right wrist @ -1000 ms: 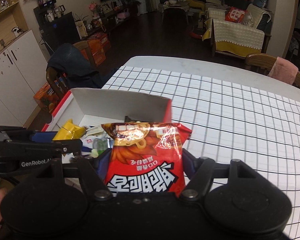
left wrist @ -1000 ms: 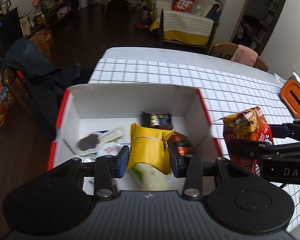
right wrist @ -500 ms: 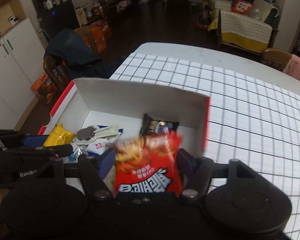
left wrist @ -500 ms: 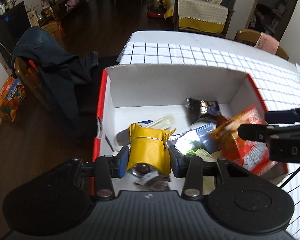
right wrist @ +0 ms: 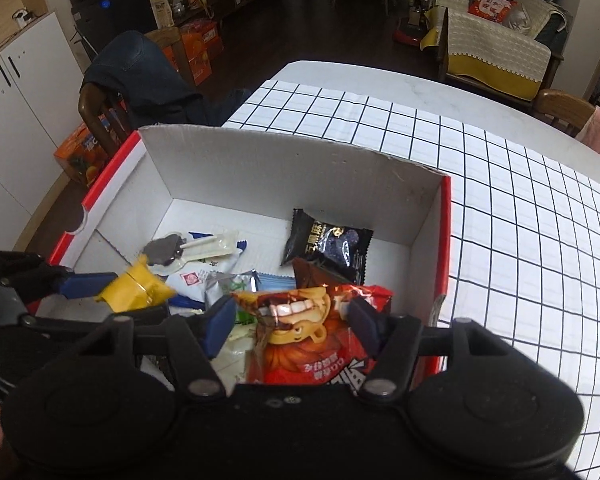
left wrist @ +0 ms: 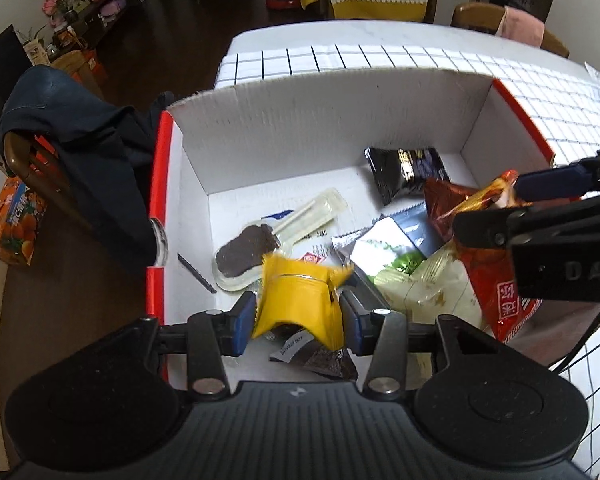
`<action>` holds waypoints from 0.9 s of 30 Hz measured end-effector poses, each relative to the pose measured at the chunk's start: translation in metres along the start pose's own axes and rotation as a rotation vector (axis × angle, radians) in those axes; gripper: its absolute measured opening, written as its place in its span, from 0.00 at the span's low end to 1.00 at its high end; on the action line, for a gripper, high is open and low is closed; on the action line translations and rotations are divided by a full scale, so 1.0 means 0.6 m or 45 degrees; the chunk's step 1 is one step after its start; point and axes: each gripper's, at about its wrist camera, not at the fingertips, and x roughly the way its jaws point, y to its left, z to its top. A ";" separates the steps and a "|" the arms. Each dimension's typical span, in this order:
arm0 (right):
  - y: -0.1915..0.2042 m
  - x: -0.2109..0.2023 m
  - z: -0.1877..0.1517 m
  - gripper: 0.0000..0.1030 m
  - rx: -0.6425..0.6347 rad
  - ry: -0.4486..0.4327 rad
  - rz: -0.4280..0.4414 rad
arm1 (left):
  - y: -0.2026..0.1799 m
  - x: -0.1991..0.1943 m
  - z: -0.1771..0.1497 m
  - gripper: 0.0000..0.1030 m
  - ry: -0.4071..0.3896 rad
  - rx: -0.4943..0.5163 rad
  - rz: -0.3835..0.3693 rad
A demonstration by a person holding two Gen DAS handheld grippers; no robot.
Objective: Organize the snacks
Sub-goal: 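Carry the yellow candy and red chip bag into the box and open both grippers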
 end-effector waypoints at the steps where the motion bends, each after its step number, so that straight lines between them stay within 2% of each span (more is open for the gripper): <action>1: -0.002 -0.001 -0.001 0.61 0.008 -0.001 0.003 | 0.000 0.002 -0.001 0.46 0.007 -0.002 -0.001; 3: -0.006 -0.003 -0.005 0.62 0.024 -0.002 0.008 | -0.002 0.002 -0.002 0.47 0.004 0.000 -0.006; 7: -0.012 -0.012 -0.013 0.68 0.054 -0.011 0.026 | -0.001 -0.005 -0.003 0.56 -0.003 -0.022 -0.039; 10: -0.014 -0.024 -0.020 0.69 0.062 -0.029 0.042 | 0.001 -0.018 -0.005 0.58 -0.026 -0.037 -0.045; 17: -0.016 -0.068 -0.034 0.76 0.102 -0.097 0.099 | 0.007 -0.064 -0.009 0.73 -0.133 -0.091 -0.041; 27: -0.013 -0.122 -0.057 0.86 0.157 -0.201 0.148 | 0.015 -0.127 -0.016 0.77 -0.247 -0.139 -0.063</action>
